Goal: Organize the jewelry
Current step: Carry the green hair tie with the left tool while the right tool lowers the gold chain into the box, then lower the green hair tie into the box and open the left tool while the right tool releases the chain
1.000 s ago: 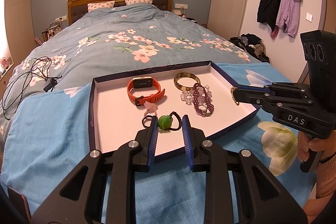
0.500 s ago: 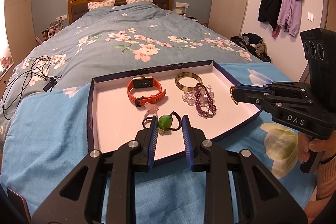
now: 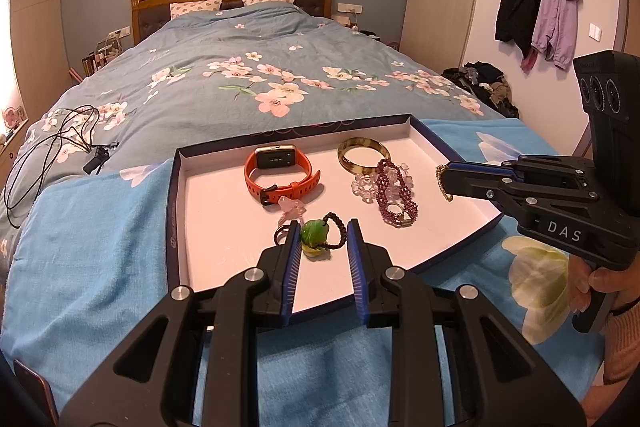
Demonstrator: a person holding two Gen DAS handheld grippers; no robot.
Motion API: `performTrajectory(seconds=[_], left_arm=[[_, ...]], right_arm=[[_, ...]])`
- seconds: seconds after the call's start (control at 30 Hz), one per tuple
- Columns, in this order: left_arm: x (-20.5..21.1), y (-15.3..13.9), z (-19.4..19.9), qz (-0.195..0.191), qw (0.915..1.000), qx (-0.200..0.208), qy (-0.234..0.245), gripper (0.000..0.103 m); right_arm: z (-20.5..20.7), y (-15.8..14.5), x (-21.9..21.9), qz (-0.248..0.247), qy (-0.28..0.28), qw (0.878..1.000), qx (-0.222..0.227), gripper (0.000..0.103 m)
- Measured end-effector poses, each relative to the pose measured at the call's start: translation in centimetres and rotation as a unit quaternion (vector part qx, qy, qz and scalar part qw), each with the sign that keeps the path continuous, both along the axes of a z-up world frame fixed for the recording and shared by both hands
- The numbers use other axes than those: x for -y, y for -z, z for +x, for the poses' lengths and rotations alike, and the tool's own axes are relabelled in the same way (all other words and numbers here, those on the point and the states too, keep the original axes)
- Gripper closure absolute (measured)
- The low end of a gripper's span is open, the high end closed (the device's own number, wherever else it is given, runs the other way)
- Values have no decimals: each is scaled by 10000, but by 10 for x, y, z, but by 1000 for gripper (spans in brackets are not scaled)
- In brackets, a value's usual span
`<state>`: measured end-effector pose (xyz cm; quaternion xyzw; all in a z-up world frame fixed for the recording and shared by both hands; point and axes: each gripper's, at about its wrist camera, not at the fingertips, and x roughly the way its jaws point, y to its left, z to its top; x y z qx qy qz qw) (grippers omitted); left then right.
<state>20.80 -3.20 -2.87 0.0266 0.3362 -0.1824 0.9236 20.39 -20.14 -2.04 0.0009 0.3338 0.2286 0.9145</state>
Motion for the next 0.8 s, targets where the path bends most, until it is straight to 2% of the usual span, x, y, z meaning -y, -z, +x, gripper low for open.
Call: performTrajectory(seconds=[0.8], left_arm=[[-2,11,11,67,9999,-83,-48,80]], right_arm=[[12,8,-3,-80,45,9999,-110,98]])
